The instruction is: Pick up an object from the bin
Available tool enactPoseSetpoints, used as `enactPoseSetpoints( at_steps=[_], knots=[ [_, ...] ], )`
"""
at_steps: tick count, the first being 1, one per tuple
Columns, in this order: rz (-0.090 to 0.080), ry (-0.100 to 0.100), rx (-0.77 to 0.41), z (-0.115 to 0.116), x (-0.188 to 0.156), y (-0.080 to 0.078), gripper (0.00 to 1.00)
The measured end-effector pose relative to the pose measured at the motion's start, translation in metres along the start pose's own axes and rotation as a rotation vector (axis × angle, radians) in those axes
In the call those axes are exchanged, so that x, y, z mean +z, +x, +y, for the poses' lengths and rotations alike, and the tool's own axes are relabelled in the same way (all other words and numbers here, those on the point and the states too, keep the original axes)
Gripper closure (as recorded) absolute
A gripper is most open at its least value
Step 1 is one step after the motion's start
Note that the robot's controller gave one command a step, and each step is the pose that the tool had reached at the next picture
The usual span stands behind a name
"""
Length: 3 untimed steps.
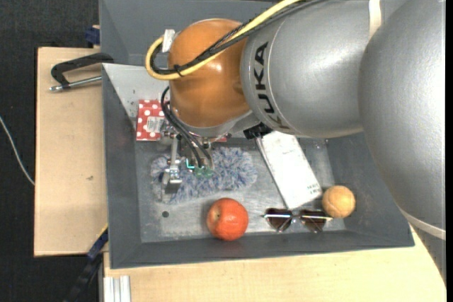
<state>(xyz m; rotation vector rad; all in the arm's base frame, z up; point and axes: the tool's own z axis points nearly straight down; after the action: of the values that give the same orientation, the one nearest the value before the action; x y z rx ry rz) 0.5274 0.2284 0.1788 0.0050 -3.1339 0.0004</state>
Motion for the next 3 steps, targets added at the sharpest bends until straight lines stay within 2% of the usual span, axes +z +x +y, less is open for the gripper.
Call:
enactPoseSetpoints(
  at_steps=[1,2,3],
  knots=[
    [-0.012,-0.003,-0.001,-0.001,-0.001,-0.004,0.00],
    [-0.012,-0.003,-0.033,-0.011,0.075,-0.019,0.00],
    [-0.015,-0.005,-0.045,-0.044,0.104,-0.018,1.00]
  ],
)
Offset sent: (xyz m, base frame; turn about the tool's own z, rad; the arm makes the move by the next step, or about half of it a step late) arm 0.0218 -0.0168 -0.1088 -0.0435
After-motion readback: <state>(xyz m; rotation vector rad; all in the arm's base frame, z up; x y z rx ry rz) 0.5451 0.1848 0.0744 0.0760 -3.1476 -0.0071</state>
